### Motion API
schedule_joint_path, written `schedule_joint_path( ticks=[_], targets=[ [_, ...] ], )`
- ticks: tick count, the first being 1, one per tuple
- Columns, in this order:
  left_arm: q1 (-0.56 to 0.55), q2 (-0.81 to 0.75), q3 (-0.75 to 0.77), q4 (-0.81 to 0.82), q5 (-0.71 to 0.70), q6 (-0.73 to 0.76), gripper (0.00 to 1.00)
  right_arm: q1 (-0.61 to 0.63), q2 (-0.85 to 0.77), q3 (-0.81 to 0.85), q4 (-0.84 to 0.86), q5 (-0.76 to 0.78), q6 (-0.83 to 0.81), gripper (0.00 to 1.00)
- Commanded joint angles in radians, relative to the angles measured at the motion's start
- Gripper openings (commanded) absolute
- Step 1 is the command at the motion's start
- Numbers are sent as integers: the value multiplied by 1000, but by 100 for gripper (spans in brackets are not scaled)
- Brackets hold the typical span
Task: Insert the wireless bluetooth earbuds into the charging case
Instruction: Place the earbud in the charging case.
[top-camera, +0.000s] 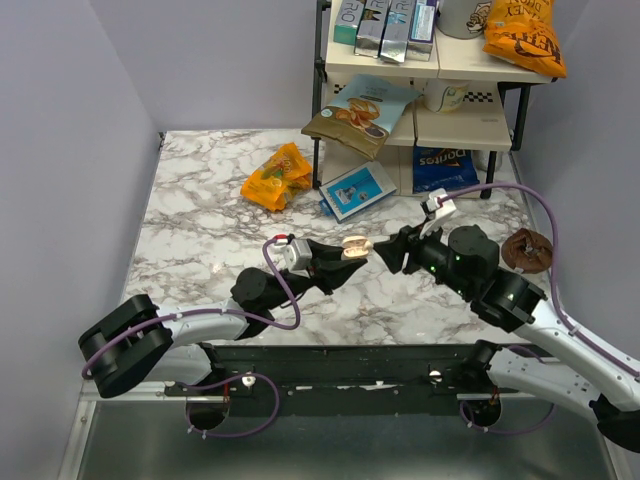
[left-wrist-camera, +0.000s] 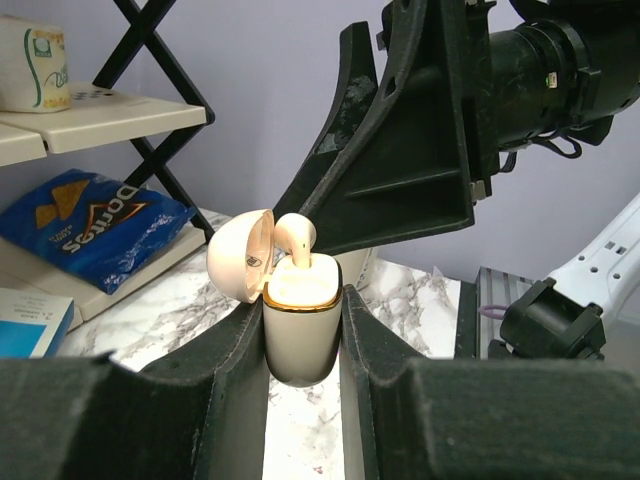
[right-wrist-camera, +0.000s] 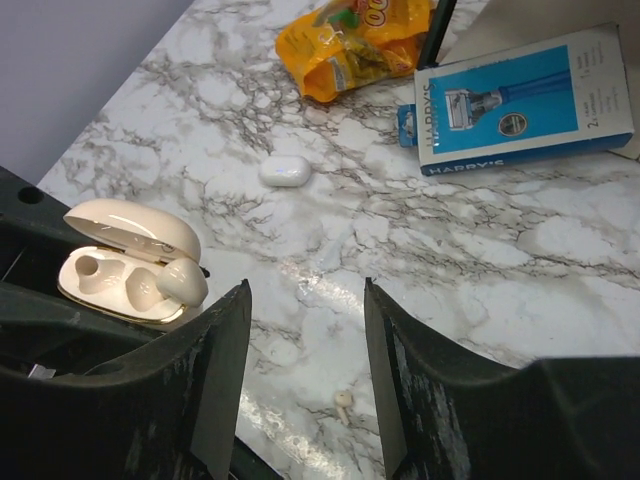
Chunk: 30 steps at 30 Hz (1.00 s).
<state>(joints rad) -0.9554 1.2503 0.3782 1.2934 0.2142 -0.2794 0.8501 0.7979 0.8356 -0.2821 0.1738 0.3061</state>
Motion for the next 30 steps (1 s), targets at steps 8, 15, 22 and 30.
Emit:
schedule_joint_path(
  ticks=[8, 15, 22, 30],
  targets=[
    [4, -11, -7, 204, 19, -7, 0, 4, -26, 31, 14, -89, -19, 56],
    [4, -6, -2, 201, 16, -3, 0, 6, -32, 30, 23, -142, -33, 55],
    [4, 3, 2, 201, 14, 0, 0, 7, -46, 22, 44, -195, -41, 55],
    [4, -12, -13, 205, -6, 9, 0, 7, -83, 17, 28, -148, -55, 56]
  ],
)
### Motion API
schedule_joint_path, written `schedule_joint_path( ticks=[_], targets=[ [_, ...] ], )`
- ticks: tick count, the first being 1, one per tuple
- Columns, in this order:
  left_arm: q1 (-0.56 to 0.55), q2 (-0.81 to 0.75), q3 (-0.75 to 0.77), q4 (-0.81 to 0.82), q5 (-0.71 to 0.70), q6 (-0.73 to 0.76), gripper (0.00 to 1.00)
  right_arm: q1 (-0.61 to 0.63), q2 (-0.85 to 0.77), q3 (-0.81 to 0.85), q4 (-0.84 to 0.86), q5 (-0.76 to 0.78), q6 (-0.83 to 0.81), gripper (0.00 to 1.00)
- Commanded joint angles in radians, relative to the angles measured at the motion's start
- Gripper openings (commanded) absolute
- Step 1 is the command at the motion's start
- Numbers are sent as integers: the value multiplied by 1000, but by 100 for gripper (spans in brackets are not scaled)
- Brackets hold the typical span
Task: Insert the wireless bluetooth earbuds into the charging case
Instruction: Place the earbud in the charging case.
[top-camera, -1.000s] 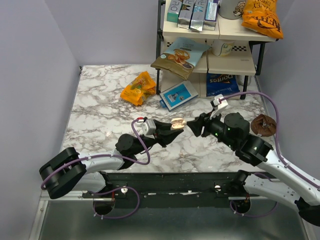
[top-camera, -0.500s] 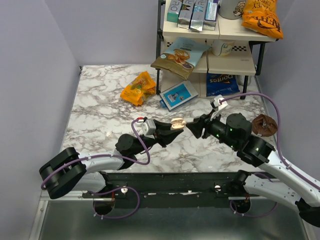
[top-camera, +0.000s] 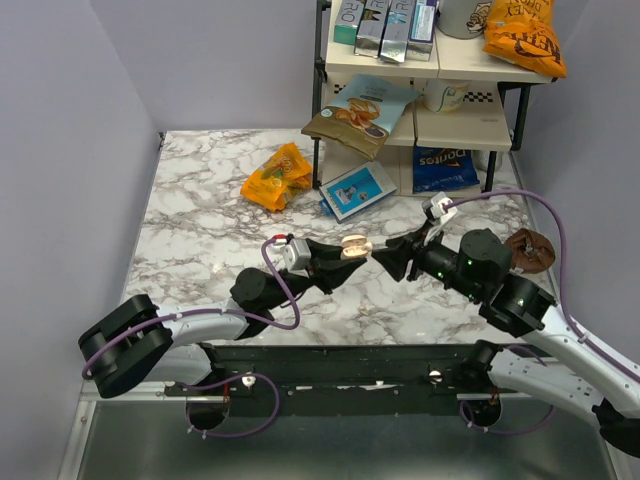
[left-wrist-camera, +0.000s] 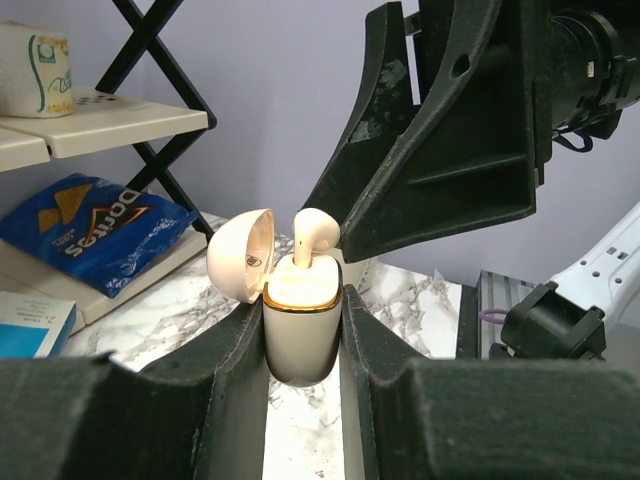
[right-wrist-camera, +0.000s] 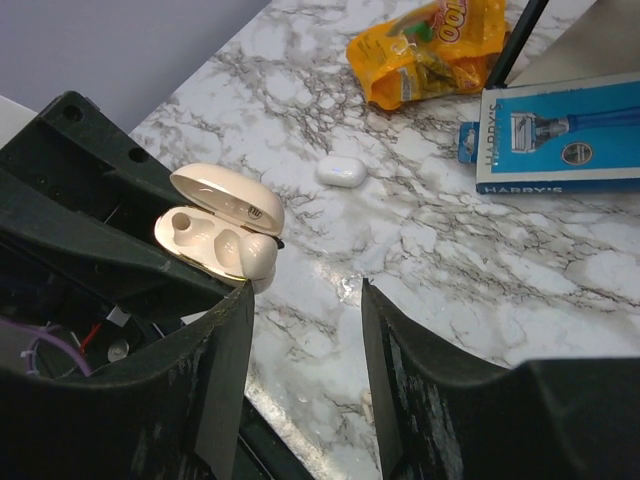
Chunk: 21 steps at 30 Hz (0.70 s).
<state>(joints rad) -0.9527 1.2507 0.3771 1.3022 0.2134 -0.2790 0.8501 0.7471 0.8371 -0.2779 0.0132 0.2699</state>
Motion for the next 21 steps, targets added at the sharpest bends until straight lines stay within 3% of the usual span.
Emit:
schedule_joint_path(
  ticks=[1, 10, 21],
  targets=[
    [0, -19, -12, 195, -5, 11, 0, 7, -44, 13, 23, 21, -20, 56],
    [2, -23, -10, 193, 9, 1, 0, 6, -26, 7, -4, 113, -11, 57],
    [2, -4, -4, 216, 32, -32, 0, 7, 32, 33, -1, 93, -8, 57]
  ],
)
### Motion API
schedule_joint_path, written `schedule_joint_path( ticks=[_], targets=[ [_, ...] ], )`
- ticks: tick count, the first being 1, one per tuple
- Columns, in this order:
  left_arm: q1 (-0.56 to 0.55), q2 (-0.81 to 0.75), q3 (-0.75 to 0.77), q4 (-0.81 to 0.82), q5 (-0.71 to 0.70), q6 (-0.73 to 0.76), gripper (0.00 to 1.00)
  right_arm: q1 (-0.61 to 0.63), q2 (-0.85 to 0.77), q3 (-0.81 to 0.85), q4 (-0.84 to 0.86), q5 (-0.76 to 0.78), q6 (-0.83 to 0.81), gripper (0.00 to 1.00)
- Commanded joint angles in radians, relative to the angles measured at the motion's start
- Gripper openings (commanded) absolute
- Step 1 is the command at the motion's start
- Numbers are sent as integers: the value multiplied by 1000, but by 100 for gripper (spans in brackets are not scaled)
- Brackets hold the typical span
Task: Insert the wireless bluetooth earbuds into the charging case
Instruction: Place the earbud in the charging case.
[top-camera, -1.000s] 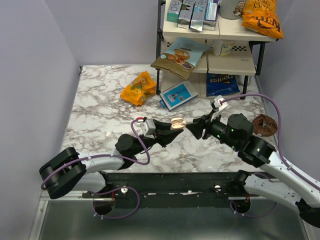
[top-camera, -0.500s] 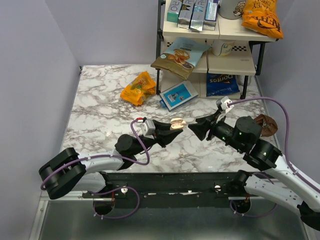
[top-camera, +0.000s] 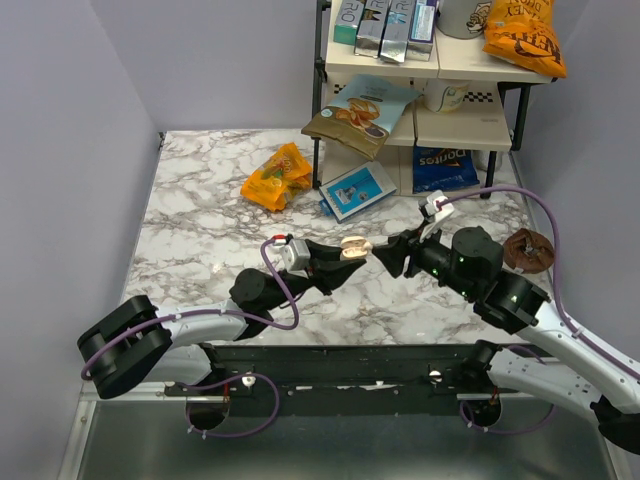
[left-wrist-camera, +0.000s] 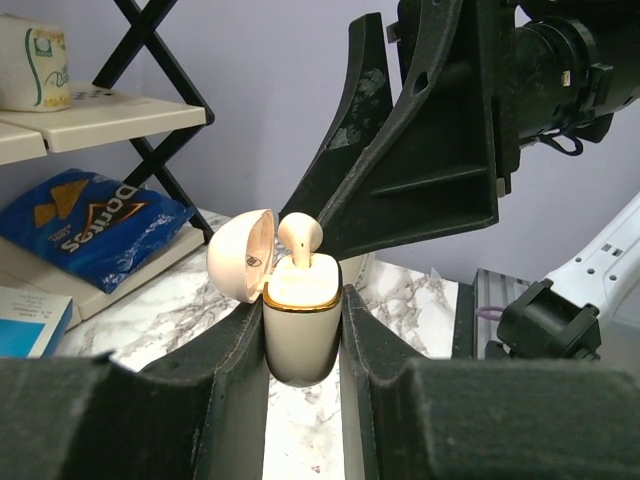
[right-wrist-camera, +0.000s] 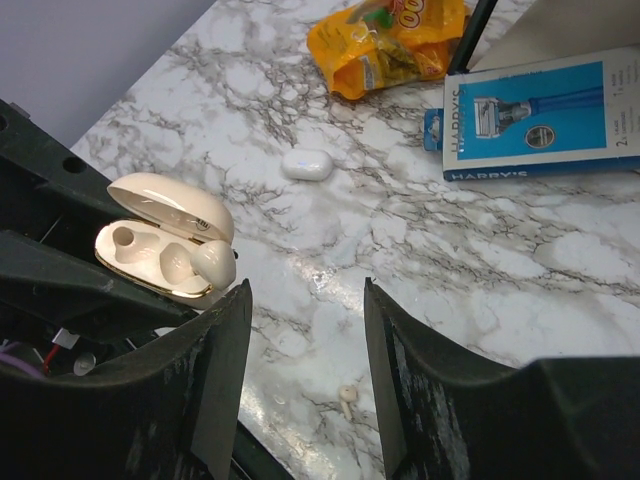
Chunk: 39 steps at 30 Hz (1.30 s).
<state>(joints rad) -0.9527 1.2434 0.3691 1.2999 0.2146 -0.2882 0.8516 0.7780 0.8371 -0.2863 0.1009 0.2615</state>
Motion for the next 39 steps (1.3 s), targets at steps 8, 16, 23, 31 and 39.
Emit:
schedule_joint_path(
  ticks=[8, 16, 23, 31, 39],
  targets=[
    [0, 21, 5, 231, 35, -31, 0, 7, -13, 25, 32, -41, -2, 57],
    [0, 28, 11, 234, 35, -31, 0, 7, -13, 25, 47, -93, -13, 56],
    [0, 33, 16, 236, 32, -26, 0, 9, -20, 19, 53, -130, -13, 56],
    [0, 37, 19, 237, 45, -31, 0, 10, -6, 34, 49, -133, -19, 56],
    [0, 44, 22, 237, 55, -31, 0, 12, 18, 59, 49, -148, -22, 56]
  ],
)
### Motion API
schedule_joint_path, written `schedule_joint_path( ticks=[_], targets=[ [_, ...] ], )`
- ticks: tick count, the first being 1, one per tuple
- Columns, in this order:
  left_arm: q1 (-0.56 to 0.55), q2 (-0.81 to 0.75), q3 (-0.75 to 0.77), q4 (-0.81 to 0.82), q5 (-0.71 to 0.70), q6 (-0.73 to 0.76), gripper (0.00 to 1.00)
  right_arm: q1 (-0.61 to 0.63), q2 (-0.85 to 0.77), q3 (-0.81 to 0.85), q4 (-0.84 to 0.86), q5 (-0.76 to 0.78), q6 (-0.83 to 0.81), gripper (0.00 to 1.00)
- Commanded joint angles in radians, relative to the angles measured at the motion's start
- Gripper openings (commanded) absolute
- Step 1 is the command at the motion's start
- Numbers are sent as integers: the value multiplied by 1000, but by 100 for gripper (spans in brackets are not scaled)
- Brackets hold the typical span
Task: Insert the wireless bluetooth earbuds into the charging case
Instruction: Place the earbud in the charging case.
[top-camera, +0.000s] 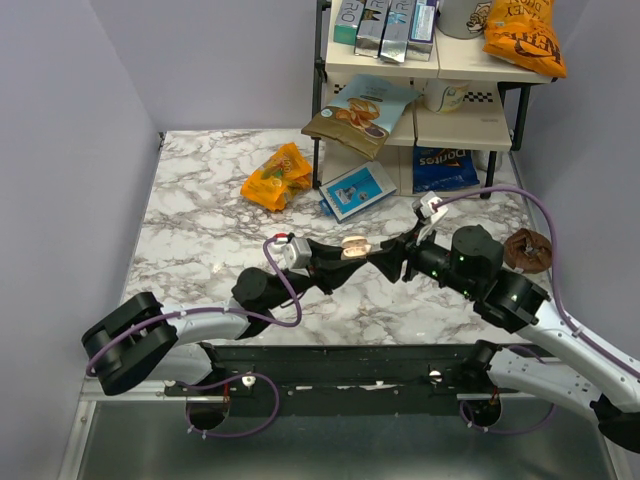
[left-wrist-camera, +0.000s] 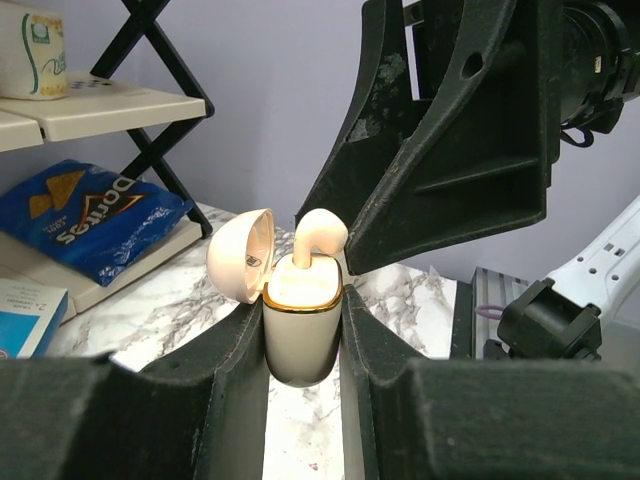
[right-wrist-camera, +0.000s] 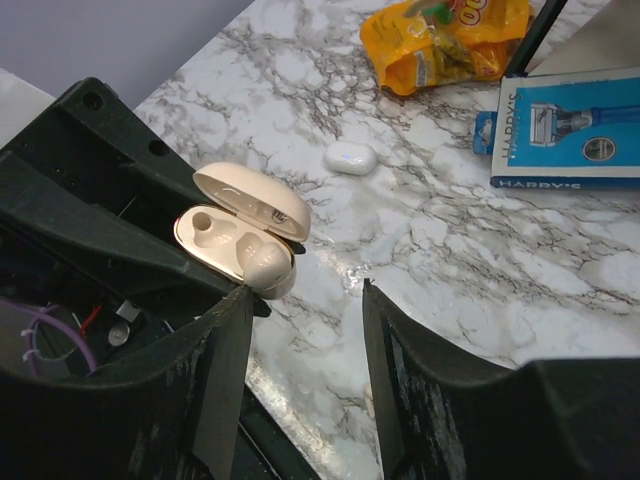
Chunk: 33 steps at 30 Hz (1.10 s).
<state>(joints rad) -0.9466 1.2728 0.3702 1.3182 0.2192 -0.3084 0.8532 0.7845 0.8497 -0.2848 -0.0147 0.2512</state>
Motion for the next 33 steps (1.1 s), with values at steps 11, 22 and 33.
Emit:
schedule_joint_path(
  ticks=[11, 22, 33],
  targets=[
    [-8, 30, 21, 237, 60, -23, 0, 12, 53, 75, 49, -24, -15, 56],
    [-9, -9, 7, 228, 51, -12, 0, 14, -14, 66, 4, 48, -59, 57],
    [-8, -39, 12, 190, 46, 5, 0, 12, -54, 11, -27, 52, -49, 57]
  ],
)
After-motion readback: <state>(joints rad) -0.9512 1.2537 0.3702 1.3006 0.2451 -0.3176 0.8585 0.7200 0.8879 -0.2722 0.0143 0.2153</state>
